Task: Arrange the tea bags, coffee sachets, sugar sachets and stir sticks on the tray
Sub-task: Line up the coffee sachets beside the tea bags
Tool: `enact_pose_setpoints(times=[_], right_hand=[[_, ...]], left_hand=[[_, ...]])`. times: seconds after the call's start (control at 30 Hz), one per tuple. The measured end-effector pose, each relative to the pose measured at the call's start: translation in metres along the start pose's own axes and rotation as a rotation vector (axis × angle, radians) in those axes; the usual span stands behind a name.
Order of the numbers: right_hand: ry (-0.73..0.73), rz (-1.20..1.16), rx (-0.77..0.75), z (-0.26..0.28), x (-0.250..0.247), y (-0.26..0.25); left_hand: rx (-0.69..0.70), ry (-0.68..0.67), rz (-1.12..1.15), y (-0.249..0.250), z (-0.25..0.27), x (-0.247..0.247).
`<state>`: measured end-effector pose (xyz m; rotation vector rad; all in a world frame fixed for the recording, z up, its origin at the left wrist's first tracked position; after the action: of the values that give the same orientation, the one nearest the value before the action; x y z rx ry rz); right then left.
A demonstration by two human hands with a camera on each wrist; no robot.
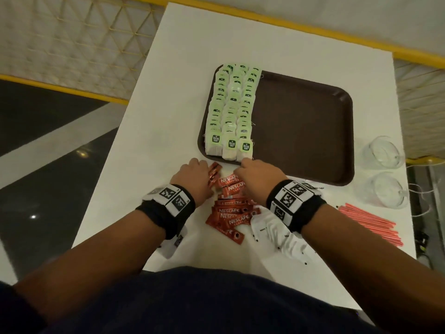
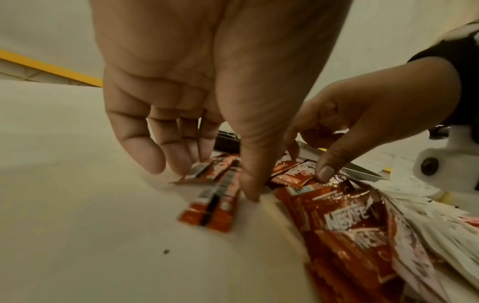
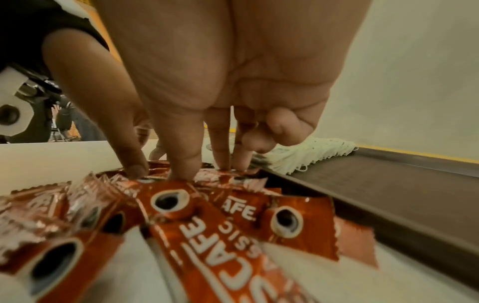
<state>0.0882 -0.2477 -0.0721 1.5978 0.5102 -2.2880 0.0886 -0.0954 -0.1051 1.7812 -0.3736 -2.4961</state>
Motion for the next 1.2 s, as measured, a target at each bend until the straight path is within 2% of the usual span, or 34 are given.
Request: enact_pose_setpoints(times=[0.23, 0.37, 0.47, 0.57, 0.7, 0.83, 0.9, 1.03, 1.2], right_hand=[[-0.004, 0.015, -0.056, 0.002, 0.004, -0.001], [0.063, 0.038, -0.121, 0.005, 0.004, -0.001], [0.116, 0.048, -0.140, 0.009, 0.003, 0.003], [0.156, -0.027, -0.097, 0.016, -0.006, 0.012], [0.238, -0.293, -0.011, 0.027, -0.029, 0.030], [0.385, -0.481, 0.032, 0.029, -0.047, 0.049], [0.460, -0.551, 0.062, 0.027, -0.053, 0.057], [0.552, -0.475, 0.109, 0.020, -0.060, 0.066], [0.657, -0.287, 0.090, 0.007, -0.067, 0.071]], left_hand=[[-0.030, 0.058, -0.038, 0.007, 0.003, -0.002], [-0.054, 0.079, -0.081, 0.011, 0.006, -0.002], [-0.133, 0.036, -0.024, 0.004, 0.006, 0.000], [-0.229, 0.011, 0.204, -0.002, 0.007, -0.006], [-0.331, 0.015, 0.799, 0.011, 0.016, -0.029], [-0.379, 0.029, 1.124, 0.033, 0.009, -0.053], [-0.422, -0.019, 1.299, 0.043, 0.000, -0.058], [-0.478, -0.170, 1.557, 0.061, -0.023, -0.059], [-0.529, -0.282, 1.633, 0.066, -0.056, -0.058]])
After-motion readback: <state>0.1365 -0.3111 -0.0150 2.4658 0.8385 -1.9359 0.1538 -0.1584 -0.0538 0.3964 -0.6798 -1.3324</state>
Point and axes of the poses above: each hand's wrist, its own z-axis away from the middle knuckle, its own x-axis out of the palm, y = z × x, the point moved 5 cm from there along -z, towards the middle knuckle, and after that the axes turned 11 degrees about y, right-handed, at the moved point
